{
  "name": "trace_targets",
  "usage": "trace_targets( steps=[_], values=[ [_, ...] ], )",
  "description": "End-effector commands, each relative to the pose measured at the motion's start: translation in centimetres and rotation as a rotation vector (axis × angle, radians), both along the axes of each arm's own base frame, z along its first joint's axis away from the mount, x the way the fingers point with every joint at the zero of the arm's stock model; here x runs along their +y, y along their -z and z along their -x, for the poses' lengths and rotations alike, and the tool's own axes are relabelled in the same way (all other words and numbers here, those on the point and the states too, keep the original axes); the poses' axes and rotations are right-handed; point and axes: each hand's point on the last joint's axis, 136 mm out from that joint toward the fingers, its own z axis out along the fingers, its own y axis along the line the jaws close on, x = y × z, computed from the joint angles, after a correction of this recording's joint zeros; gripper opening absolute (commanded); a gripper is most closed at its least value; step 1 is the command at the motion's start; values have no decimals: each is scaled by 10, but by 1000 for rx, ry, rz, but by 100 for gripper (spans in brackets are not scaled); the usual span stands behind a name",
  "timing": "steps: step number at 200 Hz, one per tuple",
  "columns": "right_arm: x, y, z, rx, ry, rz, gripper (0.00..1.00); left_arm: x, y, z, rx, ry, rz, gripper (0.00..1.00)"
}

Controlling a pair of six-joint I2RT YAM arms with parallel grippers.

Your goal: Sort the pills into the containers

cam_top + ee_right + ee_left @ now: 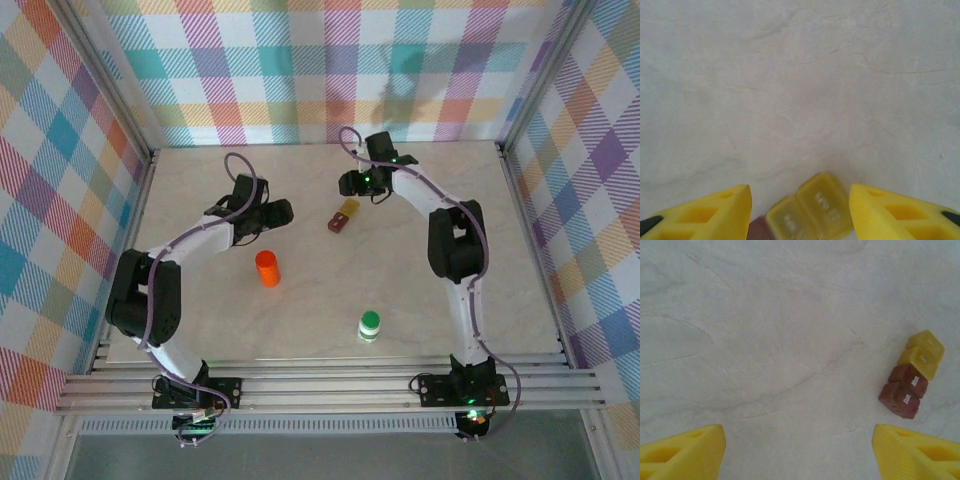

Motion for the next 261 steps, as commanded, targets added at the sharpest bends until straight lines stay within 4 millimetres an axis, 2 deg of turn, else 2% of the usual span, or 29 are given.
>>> trace_targets(
  steps=[1,25,53,81,110,153,188,223,261],
  values=[
    [-4,26,0,37,-49,54,56,-3,-10,4,-44,30,-8,76],
    [3,36,2,58,-83,29,55,-5,-9,6,-46,46,-9,76],
    [7,47,16,115,-114,-3,54,-6,-6,8,-41,58,-15,76],
    [4,56,32,153,-112,-10,50,-7,-6,9,-42,60,-19,76],
    [-3,59,51,169,-96,-16,50,-12,-9,11,-56,87,-24,76],
    [-12,50,75,174,-58,-43,50,-23,-12,13,-67,123,-54,76],
    [-11,24,77,137,-45,-94,53,-36,-26,13,-98,184,-86,76],
    [-19,4,77,129,-13,-100,55,-59,-49,14,-195,364,-190,77],
    [-33,1,93,168,66,-109,55,-86,-57,13,-268,587,-240,83]
  ],
)
